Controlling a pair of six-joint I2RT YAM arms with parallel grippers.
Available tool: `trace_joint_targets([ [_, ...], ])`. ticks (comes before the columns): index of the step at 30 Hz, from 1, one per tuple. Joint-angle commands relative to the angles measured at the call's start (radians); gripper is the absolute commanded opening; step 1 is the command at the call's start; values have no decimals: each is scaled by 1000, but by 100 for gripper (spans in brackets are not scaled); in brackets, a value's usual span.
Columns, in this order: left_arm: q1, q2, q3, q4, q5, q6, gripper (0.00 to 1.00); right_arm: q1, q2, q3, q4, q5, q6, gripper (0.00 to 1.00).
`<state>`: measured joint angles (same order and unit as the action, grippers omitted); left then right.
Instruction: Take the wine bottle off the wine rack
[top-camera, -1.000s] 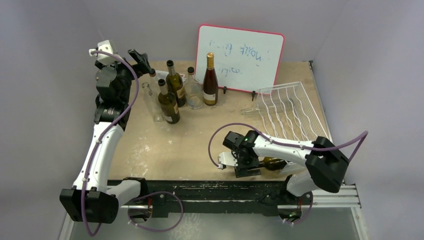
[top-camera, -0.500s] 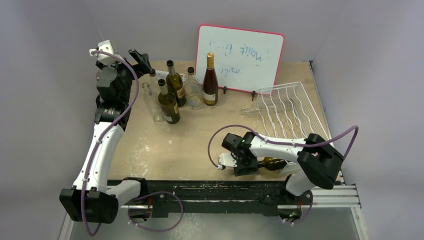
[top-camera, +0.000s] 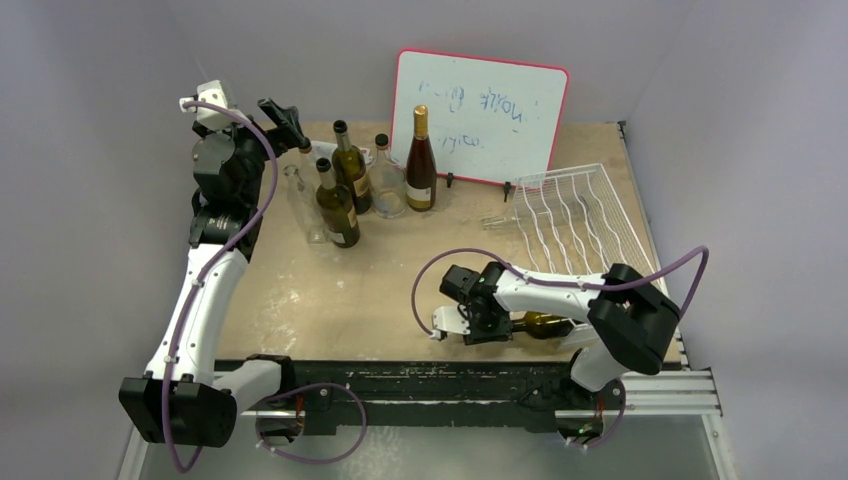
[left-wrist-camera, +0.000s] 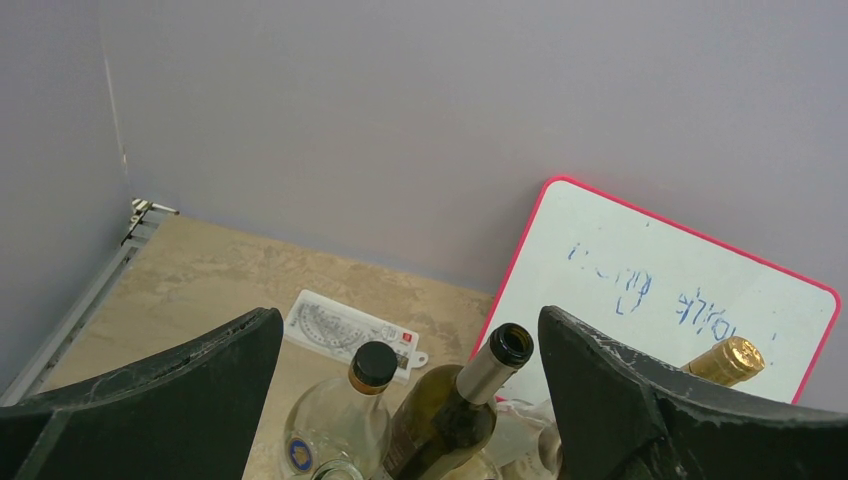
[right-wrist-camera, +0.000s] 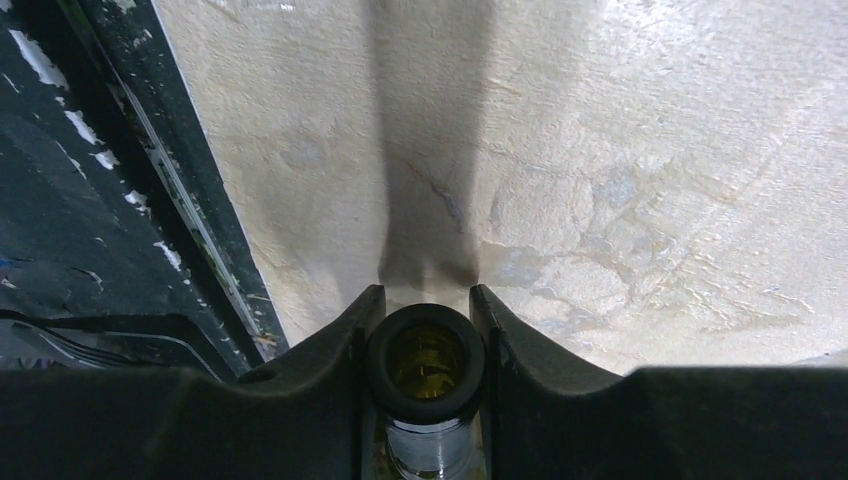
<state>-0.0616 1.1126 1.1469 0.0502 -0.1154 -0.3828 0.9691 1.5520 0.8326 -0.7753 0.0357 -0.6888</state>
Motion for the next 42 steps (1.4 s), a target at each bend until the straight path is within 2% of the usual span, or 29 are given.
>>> trace_joint_targets([
  [1, -9, -12, 24, 46, 8, -8, 99, -1, 2, 66, -6, -15, -11, 36],
  [8, -12, -13, 23, 43, -3, -1, 99, 0, 16, 171, -9, -109, -42, 22],
  [15, -12, -14, 27, 42, -3, 1, 99, 14, 38, 230, -15, -177, -57, 0],
  [32, -13, -14, 21, 43, -8, 1, 99, 100, 71, 422, 55, -229, 17, 0],
  [42, -15, -11, 20, 43, -12, 4, 99, 111, 1, 519, 201, -347, 20, 0],
])
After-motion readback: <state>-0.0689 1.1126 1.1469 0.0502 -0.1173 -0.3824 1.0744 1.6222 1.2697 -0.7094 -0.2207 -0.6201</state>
